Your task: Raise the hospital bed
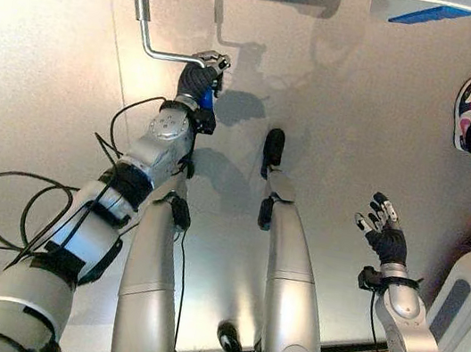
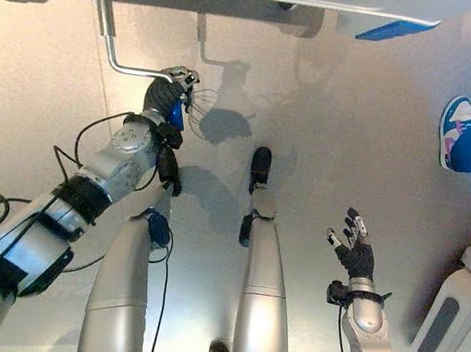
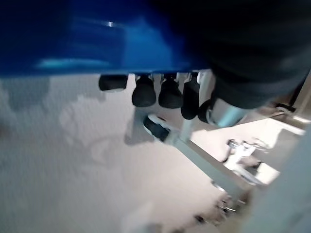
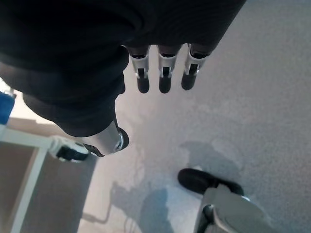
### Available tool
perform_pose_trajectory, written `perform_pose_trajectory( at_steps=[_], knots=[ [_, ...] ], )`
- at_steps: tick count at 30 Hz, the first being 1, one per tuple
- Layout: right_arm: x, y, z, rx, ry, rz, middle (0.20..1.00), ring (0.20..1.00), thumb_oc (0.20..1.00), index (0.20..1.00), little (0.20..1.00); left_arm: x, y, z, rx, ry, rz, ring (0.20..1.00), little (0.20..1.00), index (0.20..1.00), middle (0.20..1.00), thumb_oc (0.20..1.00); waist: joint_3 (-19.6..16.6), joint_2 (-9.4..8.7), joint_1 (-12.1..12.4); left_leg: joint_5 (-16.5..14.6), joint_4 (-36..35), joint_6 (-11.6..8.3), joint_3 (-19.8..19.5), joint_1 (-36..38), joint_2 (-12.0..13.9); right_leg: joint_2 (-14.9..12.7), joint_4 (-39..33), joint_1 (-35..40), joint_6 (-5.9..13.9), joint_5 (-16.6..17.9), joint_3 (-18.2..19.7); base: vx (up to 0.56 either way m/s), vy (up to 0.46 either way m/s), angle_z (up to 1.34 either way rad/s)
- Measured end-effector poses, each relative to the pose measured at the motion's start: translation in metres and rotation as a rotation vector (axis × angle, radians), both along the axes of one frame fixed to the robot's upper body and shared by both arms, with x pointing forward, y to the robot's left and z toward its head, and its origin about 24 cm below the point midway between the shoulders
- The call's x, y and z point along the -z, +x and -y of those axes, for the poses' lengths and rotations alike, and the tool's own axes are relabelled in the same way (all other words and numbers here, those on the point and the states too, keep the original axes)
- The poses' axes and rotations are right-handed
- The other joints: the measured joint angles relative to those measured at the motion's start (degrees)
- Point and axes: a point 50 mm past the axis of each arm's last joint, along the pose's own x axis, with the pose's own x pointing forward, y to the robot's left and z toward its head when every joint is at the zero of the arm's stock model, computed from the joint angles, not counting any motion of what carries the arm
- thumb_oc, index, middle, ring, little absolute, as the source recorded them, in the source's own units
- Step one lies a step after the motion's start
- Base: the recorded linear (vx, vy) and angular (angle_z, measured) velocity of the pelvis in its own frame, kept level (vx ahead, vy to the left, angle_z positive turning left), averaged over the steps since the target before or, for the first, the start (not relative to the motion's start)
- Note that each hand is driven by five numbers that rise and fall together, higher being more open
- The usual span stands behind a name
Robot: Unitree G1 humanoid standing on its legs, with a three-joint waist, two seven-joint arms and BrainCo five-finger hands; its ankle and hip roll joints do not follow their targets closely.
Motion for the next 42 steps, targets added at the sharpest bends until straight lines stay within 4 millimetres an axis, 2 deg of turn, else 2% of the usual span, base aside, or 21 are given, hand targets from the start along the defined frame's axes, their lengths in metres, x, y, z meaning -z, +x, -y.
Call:
perform_pose_trajectory(
  at_steps=[4, 10, 11, 13, 16, 18, 24, 29, 34, 38, 42],
  knots=[
    [0.002, -0.001, 0.003, 0.014, -0.013, -0.008, 1.000, 1.000, 1.000, 1.000, 1.000, -0.004, -0.015, 0.001, 0.109, 0.007, 0.037, 0.200, 0.200, 0.200, 0.200, 0.200, 0.05, 0.11, 2.06, 0.08, -0.30, -0.01, -0.10, 0.42, -0.24, -0.40, 0.24, 0.27, 0.03, -0.27, -0.12, 0.00, 0.000, 0.03],
    [0.003, -0.002, 0.008, 0.045, -0.011, -0.009, 1.000, 1.000, 1.000, 1.000, 1.000, -0.004, -0.040, -0.008, 0.210, -0.030, 0.054, 0.200, 0.200, 0.200, 0.200, 0.200, 0.17, 0.53, 3.04, 0.31, -1.04, -0.05, -0.29, 1.36, -0.84, -1.01, 1.06, 0.68, 0.09, -1.07, -0.27, 0.00, 0.002, 0.04],
    [0.005, -0.002, 0.009, 0.051, -0.011, -0.018, 1.000, 1.000, 1.000, 1.000, 1.000, -0.005, -0.044, -0.013, 0.218, -0.030, 0.060, 0.200, 0.200, 0.200, 0.200, 0.200, 0.22, 0.71, 4.28, 0.52, -1.06, -0.13, -0.38, 1.52, -0.85, -1.03, 1.07, 0.85, 0.05, -1.10, -0.33, 0.00, 0.000, 0.00],
    [0.008, -0.003, 0.009, 0.054, -0.008, -0.031, 1.000, 1.000, 1.000, 1.000, 1.000, -0.004, -0.051, -0.020, 0.227, -0.055, 0.062, 0.200, 0.200, 0.200, 0.200, 0.200, 0.22, 0.85, 4.97, 0.58, -1.22, -0.21, -0.58, 2.06, -0.89, -1.07, 1.16, 1.37, 0.00, -1.30, -0.56, 0.01, 0.000, 0.03],
    [0.011, -0.005, 0.011, 0.056, -0.017, -0.047, 1.000, 1.000, 1.000, 1.000, 1.000, -0.005, -0.055, -0.032, 0.200, -0.053, 0.069, 0.200, 0.200, 0.200, 0.200, 0.200, 0.17, 0.99, 5.68, 0.71, -2.07, -0.51, -0.90, 2.99, -1.06, -1.24, 1.22, 2.12, -0.14, -1.47, -0.92, 0.01, 0.003, 0.08],
    [0.011, -0.004, 0.011, 0.053, -0.021, -0.047, 1.000, 1.000, 1.000, 1.000, 1.000, -0.007, -0.058, -0.048, 0.165, -0.062, 0.073, 0.200, 0.200, 0.200, 0.200, 0.200, 0.22, 1.52, 6.13, 1.46, -3.07, -0.79, -1.85, 3.28, -1.49, -1.67, 1.72, 2.43, -0.36, -1.95, -1.75, 0.01, 0.019, 0.19],
    [0.014, -0.006, 0.015, 0.062, -0.024, -0.062, 1.000, 1.000, 1.000, 1.000, 1.000, -0.001, -0.065, -0.076, 0.083, -0.062, 0.052, 0.200, 0.200, 0.200, 0.200, 0.200, 0.38, 1.97, 6.68, 1.62, -3.04, -0.66, -1.85, 3.61, -1.46, -1.69, 2.10, 2.60, -0.45, -2.31, -1.83, 0.00, 0.002, 0.02],
    [0.013, -0.006, 0.017, 0.068, -0.025, -0.058, 1.000, 1.000, 1.000, 1.000, 1.000, 0.002, -0.071, -0.095, 0.024, 0.029, 0.027, 0.200, 0.200, 0.200, 0.200, 0.200, 0.52, 2.28, 6.44, 1.66, -3.29, -0.85, -1.87, 4.35, -1.31, -1.52, 2.08, 3.17, -0.59, -2.54, -1.79, 0.00, 0.000, 0.00],
    [0.010, -0.006, 0.023, 0.057, -0.050, -0.058, 1.000, 1.000, 1.000, 1.000, 1.000, -0.001, -0.077, -0.115, -0.038, 0.230, 0.035, 0.200, 0.200, 0.200, 0.200, 0.200, 0.63, 2.75, 6.01, 1.78, -3.74, -1.39, -2.00, 4.68, -0.78, -0.96, 2.10, 3.23, -1.00, -2.75, -1.86, 0.00, 0.012, -0.02],
    [0.008, -0.007, 0.025, 0.053, -0.062, -0.061, 1.000, 1.000, 1.000, 1.000, 1.000, 0.000, -0.076, -0.122, -0.078, 0.299, 0.042, 0.200, 0.200, 0.200, 0.200, 0.200, 0.69, 3.08, 6.31, 1.65, -3.75, -1.78, -2.08, 4.98, -0.41, -0.62, 2.51, 3.22, -1.43, -3.17, -1.93, 0.00, 0.000, 0.00],
    [0.008, -0.007, 0.024, 0.043, -0.077, -0.061, 1.000, 1.000, 1.000, 1.000, 1.000, -0.003, -0.073, -0.138, -0.166, 0.450, 0.058, 0.200, 0.200, 0.200, 0.200, 0.200, 0.71, 3.14, 6.49, 1.64, -3.73, -2.21, -2.08, 5.19, 0.14, -0.06, 2.84, 3.21, -1.78, -3.42, -1.91, 0.00, 0.006, -0.02]
  ],
)
